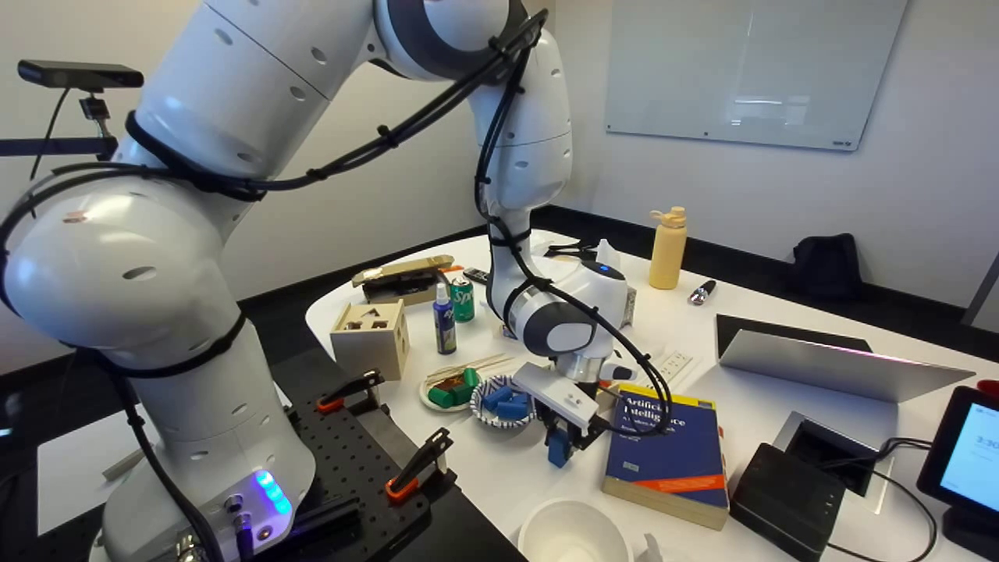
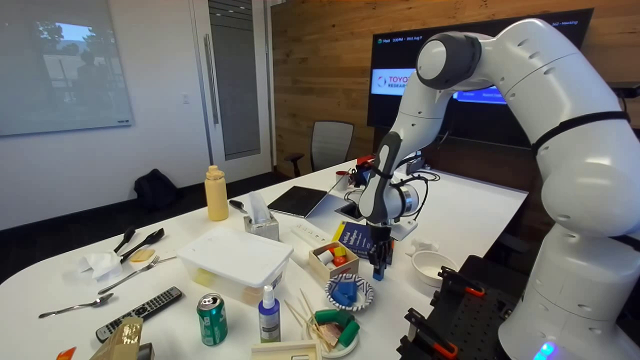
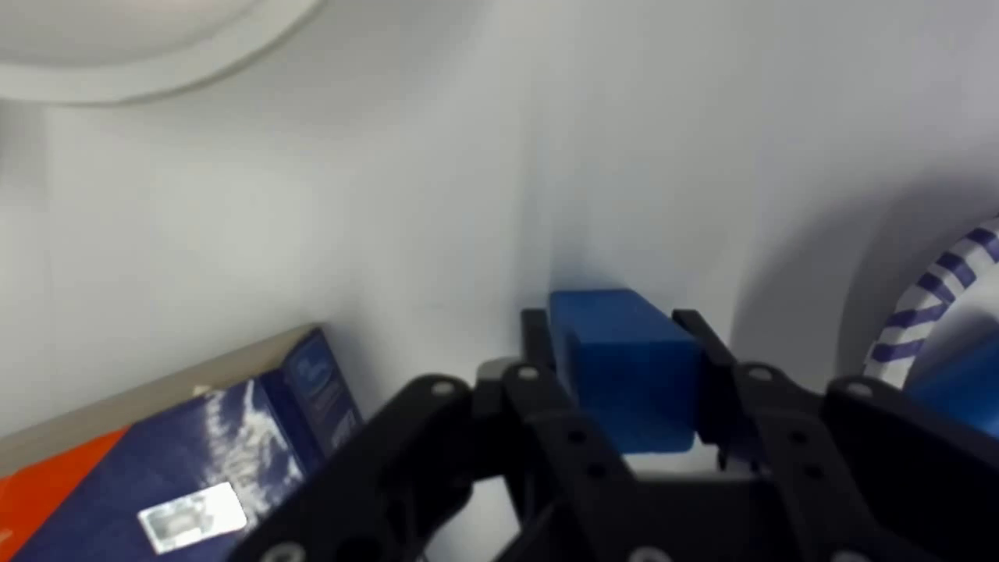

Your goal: Place the blue rectangular block in the wooden box through the square cutting on the lid

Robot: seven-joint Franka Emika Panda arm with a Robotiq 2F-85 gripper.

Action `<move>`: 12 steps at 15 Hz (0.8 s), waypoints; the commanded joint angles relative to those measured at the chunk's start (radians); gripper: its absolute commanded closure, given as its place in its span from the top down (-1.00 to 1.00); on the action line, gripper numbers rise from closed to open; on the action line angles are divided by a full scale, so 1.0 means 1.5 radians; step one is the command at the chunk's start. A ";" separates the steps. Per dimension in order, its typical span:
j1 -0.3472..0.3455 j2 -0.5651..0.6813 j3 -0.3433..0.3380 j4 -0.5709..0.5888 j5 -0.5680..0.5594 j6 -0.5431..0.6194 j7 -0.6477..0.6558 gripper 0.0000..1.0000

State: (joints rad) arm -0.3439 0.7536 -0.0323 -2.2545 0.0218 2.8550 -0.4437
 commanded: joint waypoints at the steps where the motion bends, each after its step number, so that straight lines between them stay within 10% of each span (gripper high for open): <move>1: 0.011 -0.006 -0.004 -0.001 -0.025 0.014 0.037 -0.73; 12: 0.142 -0.237 -0.030 -0.095 -0.108 -0.145 0.113 -0.81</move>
State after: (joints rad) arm -0.1831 0.5726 -0.0882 -2.3054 -0.1115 2.7482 -0.3113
